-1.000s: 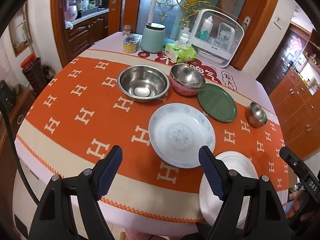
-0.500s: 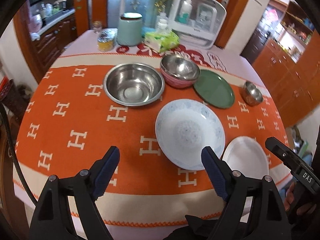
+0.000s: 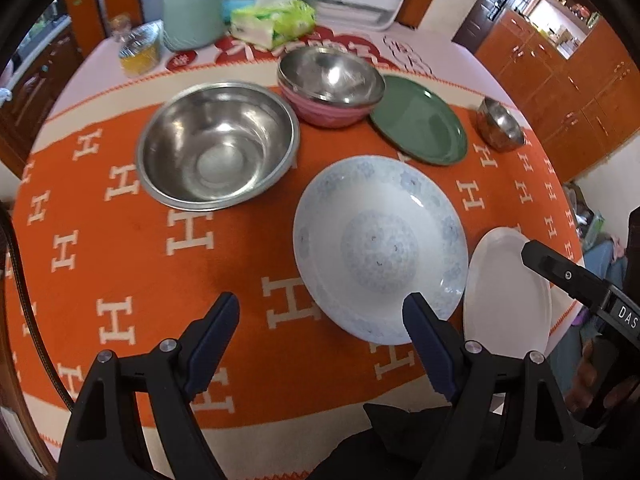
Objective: Organize plates and bowls
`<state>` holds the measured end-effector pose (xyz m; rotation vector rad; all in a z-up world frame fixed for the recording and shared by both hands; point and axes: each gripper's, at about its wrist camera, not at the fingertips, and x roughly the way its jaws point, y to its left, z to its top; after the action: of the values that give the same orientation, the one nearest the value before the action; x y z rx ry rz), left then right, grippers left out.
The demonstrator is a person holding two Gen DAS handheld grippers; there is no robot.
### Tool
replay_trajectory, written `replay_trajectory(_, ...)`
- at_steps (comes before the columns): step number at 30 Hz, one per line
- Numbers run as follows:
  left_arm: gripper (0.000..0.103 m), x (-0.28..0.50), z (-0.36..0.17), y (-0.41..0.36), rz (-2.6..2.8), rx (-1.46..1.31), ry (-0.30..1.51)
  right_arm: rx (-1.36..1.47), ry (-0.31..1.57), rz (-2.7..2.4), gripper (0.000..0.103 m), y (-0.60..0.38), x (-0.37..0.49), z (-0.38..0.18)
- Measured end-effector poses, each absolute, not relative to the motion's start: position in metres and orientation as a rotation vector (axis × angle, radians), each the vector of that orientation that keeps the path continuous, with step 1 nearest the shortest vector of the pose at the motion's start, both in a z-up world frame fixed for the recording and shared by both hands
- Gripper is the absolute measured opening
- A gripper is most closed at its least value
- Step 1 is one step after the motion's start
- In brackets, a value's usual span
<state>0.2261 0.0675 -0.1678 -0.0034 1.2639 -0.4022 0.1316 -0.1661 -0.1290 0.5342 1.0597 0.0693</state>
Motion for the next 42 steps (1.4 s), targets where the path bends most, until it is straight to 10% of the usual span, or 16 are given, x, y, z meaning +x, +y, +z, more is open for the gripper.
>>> replay_trajectory(16, 0.082, 0.259, -0.23, 0.047, -0.453, -0.004, 1.439, 0.619, 1.193, 0.057, 0.068, -0.16, 0.161, -0.177)
replay_trajectory(42, 0.019, 0.282, -0.259, 0.046, -0.416, -0.089, 1.492, 0.73, 1.218, 0.043, 0.023, -0.172, 0.181, -0.22)
